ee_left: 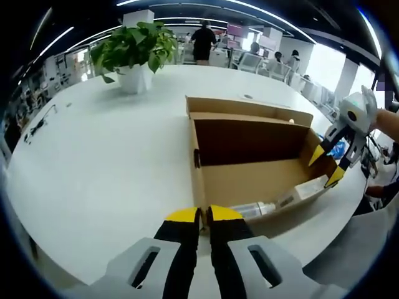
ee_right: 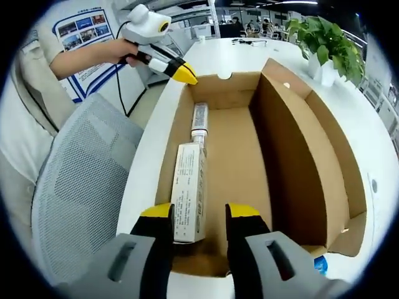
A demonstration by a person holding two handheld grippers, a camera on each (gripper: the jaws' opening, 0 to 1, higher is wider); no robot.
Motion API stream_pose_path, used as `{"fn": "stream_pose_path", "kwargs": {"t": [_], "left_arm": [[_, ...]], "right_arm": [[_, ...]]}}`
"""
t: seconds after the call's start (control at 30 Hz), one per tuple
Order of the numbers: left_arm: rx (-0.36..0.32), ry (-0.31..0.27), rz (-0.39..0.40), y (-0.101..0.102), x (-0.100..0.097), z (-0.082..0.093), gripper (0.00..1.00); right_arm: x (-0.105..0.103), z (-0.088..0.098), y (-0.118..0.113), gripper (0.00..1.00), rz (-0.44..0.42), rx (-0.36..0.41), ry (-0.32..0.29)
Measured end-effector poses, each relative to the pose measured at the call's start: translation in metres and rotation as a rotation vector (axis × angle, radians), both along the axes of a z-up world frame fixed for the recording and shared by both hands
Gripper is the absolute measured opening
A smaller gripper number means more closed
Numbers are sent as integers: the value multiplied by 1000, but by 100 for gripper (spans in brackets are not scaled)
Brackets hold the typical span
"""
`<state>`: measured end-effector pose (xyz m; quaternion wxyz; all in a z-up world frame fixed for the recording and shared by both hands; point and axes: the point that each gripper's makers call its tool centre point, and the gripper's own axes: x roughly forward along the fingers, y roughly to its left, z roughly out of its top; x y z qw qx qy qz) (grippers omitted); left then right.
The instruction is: Operate the shoe box by opening the lid, removing the specified soft item, and placing it in the target area until the item is outside and the box remains undamaged.
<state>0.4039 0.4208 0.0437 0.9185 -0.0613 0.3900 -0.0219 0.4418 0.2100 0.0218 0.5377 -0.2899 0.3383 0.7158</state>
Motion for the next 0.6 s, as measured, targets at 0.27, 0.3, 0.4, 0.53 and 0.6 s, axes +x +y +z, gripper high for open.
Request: {"fn": "stream_pose_path", "kwargs": {"t": [0.27,0.3,0.4,0.53,0.6], "left_arm": [[0,1,0,0,0,0,3],[1,1,-1,0,0,0,3],[0,2,-2,-1,-1,0,3],[0,6,-3,0,-1,0,3],[2,7,-4,0,-1,0,3]], "right_arm": [[10,3,-3,24,-1,-6,-49],[11,4,-2,21,-8,2,-44],[7,6,1,23,-19,17,-17],[-2,3,4,24,0,13,1],[-4,0,5,24,7,4,-3]]}}
